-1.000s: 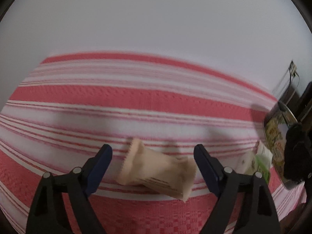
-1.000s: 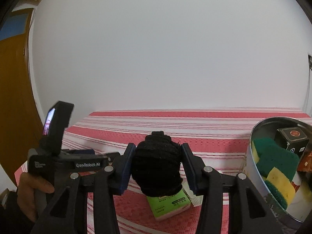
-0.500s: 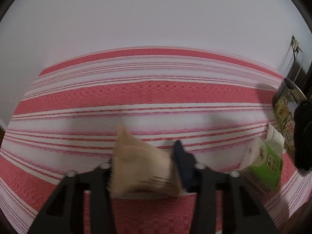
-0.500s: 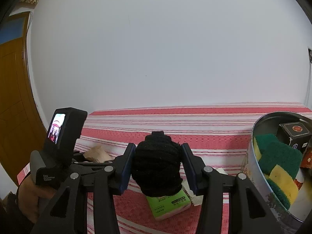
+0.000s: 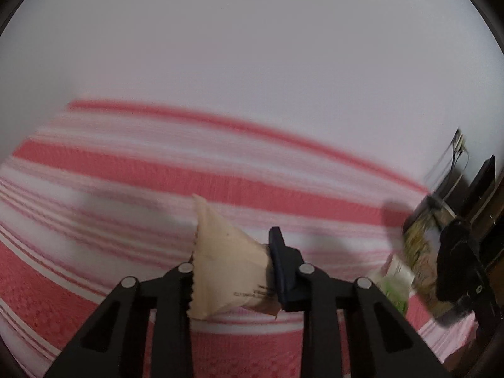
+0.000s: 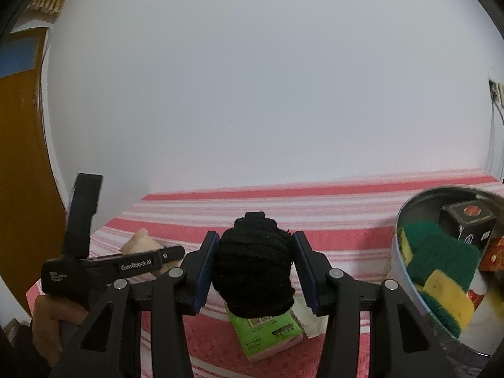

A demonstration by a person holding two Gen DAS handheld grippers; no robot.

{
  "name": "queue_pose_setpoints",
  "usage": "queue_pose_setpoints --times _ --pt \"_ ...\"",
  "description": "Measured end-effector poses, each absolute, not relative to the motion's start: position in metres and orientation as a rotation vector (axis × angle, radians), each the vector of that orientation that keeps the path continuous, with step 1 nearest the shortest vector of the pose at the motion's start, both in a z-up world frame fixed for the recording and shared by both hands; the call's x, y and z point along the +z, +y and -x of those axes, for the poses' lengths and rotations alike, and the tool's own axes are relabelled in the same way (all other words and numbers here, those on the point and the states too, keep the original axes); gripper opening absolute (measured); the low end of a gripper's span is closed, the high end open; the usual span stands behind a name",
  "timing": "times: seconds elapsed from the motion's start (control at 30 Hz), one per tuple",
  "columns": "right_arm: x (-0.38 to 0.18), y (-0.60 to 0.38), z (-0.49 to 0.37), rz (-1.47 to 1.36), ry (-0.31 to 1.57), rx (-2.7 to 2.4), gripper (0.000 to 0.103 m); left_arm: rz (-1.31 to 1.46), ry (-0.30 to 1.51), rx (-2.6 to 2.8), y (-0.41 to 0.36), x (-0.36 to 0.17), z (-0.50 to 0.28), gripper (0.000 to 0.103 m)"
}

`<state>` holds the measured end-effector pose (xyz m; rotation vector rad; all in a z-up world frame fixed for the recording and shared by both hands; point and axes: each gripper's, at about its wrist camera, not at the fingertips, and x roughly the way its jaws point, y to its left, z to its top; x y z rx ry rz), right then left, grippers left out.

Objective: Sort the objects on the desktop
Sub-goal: 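Carry the tan snack (left tool) and black knit item (right tool) toward the tin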

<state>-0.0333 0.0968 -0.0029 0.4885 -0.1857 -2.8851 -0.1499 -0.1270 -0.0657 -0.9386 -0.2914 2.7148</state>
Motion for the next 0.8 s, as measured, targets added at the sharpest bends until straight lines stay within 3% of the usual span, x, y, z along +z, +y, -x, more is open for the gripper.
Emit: queue_pose_setpoints --times 0.17,0.5,0.8 --pt "0.006 0.098 0.014 -0.299 -0.092 -2.994 0.050 0.668 -0.161 2.882 -0.109 -0.039 0.132 0.027" --pt "0.008 0.113 0.012 -0.283 -0.104 -3.066 0.050 0.639 -0.092 2.944 -0.099 -0.041 0.128 0.027" --pt "-0.004 0.083 0.027 -0.160 0.016 -3.140 0.050 0.611 -0.060 3.027 -0.090 -0.039 0.117 0.027"
